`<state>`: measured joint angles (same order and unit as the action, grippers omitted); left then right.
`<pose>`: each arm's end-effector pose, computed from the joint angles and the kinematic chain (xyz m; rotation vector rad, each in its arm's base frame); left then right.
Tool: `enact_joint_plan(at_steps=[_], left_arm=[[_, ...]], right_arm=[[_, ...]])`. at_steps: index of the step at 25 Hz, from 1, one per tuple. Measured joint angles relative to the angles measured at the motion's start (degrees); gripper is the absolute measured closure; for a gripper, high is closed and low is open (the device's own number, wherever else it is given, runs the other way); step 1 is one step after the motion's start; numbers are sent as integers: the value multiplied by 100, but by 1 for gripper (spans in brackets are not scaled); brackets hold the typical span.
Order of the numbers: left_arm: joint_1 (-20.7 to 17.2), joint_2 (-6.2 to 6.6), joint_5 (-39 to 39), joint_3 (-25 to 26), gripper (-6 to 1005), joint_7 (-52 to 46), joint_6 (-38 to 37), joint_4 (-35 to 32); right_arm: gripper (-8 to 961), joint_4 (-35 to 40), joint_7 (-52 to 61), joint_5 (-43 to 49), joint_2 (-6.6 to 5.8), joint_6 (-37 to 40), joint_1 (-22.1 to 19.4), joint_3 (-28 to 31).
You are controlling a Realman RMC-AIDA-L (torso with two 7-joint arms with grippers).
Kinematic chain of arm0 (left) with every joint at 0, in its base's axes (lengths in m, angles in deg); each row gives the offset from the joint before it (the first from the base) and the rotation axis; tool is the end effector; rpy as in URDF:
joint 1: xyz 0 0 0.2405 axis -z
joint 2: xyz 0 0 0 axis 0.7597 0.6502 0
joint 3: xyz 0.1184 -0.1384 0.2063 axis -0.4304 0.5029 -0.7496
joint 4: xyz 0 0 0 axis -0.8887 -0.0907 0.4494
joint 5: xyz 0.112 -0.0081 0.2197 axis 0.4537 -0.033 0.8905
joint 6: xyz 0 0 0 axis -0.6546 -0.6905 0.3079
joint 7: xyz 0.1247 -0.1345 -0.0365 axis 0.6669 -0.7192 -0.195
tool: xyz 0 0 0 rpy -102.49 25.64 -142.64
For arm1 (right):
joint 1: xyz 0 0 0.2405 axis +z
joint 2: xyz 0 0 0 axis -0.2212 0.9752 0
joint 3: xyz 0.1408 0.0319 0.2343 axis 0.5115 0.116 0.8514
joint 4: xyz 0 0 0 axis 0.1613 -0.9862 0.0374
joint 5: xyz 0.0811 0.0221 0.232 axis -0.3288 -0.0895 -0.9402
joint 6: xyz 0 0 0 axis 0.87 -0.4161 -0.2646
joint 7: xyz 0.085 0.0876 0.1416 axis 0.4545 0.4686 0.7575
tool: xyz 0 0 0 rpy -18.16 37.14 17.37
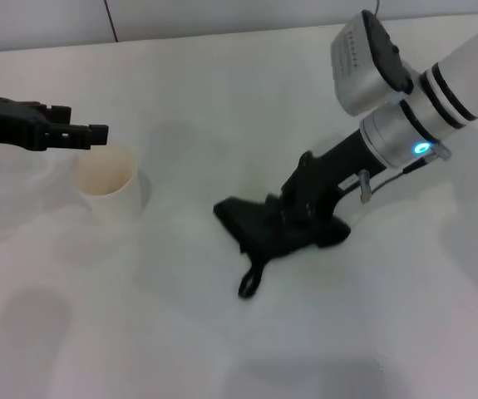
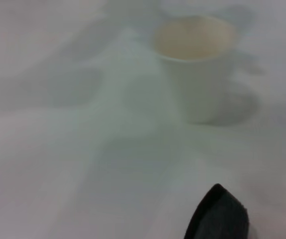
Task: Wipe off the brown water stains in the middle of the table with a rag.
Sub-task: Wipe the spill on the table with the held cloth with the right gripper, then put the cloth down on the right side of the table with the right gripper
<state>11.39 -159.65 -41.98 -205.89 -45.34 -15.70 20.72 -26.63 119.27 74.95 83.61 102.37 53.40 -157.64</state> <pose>-0.2557 0.4513 0.0186 -2.6467 -0.9392 -0.3272 0.2217 0.4447 -0.1111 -3.1008 0.3078 -0.0426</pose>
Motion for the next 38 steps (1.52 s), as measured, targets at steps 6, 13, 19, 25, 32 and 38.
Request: enact_joint_plan(at_steps=[6, 13, 19, 25, 32, 38], left_arm=[[5, 0, -1, 0, 119, 5, 4, -2], [7, -1, -9, 0, 119, 8, 7, -2], [3, 0, -12, 0, 119, 11, 7, -2], [-21, -2, -10, 0, 119, 8, 7, -10], [-32, -14, -6, 0, 119, 21, -1, -15], [-10, -25, -2, 0, 119, 42, 0, -21]], right_arm=[[864, 46, -206, 54, 1, 493, 16, -8], [864, 557, -143, 91, 39, -362, 18, 10], [864, 823, 98, 44, 38, -987, 112, 17], [864, 800, 226, -182, 22, -1089, 250, 38], [864, 513, 240, -286, -3, -1336, 188, 9], [865, 36, 254, -332, -2, -1250, -81, 16]])
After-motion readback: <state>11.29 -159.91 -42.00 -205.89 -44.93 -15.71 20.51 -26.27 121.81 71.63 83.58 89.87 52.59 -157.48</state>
